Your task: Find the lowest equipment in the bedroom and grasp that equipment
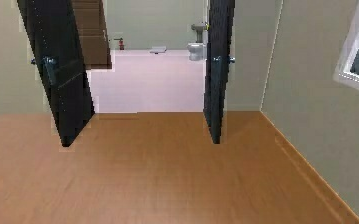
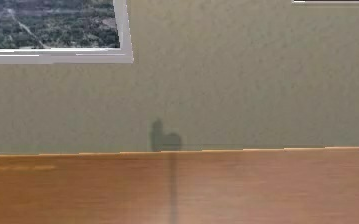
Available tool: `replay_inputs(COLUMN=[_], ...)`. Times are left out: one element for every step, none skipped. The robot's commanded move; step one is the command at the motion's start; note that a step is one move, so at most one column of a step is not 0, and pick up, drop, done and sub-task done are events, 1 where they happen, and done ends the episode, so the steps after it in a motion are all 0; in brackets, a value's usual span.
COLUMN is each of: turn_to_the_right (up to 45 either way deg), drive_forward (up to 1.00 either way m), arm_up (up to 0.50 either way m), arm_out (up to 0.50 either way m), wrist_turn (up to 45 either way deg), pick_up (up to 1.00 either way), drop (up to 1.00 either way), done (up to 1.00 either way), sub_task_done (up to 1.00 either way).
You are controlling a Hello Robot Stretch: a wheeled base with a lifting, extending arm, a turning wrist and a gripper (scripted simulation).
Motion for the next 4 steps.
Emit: replay_inputs(turn_to_the_right=[-12.0, 0.0, 0.0, 0.0], drive_forward=[0.0, 0.15, 1.0, 1.0], arm_up=[0.0, 0.0, 0.0, 0.0], arm_out=[0.0, 0.0, 0.0, 0.0], wrist_turn=[0.0, 0.0, 0.0, 0.0], pick_up=[0.0, 0.0, 0.0, 0.0], drop=[0.0, 0.0, 0.0, 0.0], done=[0.0, 0.0, 0.0, 0.0], sub_task_done=[0.0, 0.0, 0.0, 0.0])
